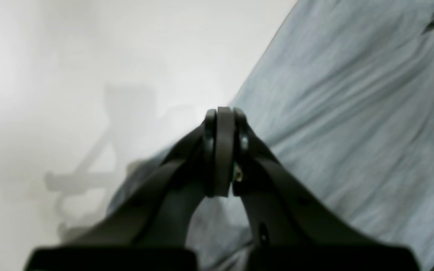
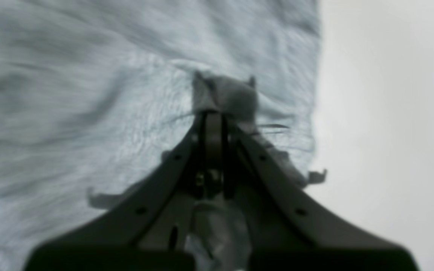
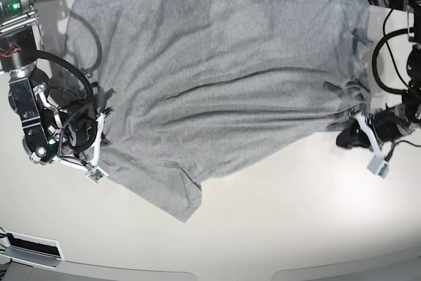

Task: Layout the t-shirt on the table in an organized manner, then fold the t-shirt properly
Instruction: 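Drag the grasped shirt sides outward with both grippers to spread it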

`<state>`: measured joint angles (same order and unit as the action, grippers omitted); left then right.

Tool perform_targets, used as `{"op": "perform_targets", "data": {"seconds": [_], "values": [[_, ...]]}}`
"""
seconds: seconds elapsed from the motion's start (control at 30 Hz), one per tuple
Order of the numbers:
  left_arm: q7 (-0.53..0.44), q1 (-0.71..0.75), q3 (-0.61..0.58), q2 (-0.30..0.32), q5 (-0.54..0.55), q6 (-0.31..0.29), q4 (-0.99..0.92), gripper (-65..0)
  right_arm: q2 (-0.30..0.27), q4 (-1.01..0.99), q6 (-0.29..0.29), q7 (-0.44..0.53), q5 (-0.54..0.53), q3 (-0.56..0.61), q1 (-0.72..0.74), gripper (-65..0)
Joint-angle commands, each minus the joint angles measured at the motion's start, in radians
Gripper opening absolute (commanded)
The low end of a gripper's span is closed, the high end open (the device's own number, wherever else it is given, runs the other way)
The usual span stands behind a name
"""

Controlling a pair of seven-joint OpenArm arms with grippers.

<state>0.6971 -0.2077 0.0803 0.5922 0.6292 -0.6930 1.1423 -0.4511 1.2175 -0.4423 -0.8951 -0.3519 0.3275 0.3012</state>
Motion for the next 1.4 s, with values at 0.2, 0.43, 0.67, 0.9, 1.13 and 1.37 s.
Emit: {"op": "perform_targets", "data": {"seconds": [0.2,0.43,0.67,0.9,1.13,1.37], "values": [[-0.09,-0.017,0.008,-0.071,-0.229,0.107,-0.044,-65.0,-0.003,0.014,-0.153,0.011,-0.204,-0.007,0.023,-65.0],[-0.259,-0.018,0.008,-0.116,-0.33,0.099,-0.22,-65.0,0.008,0.011,-0.187,0.01,-0.228,-0.007,0.017,-65.0],[-0.272,-0.019,0.008,-0.115,-0.334,0.093,-0.293,-65.0,0.008,0.01,-0.107,0.119,-0.064,-0.007,-0.052,-65.0],[-0.271,-0.058,0.008,-0.105,-0.334,0.143,-0.293,-65.0,0.008,0.01,0.203,0.121,0.198,-0.007,-0.075,-65.0],[-0.276,-0.138,0.008,-0.104,-0.397,0.227,-0.294,-65.0,0.007,0.011,0.385,0.102,0.325,-0.008,-0.045,-65.0],[-0.279,-0.253,0.008,-0.086,-0.385,0.242,-0.294,-65.0,0.007,0.011,0.431,0.083,0.328,-0.008,0.026,-61.2]]}}
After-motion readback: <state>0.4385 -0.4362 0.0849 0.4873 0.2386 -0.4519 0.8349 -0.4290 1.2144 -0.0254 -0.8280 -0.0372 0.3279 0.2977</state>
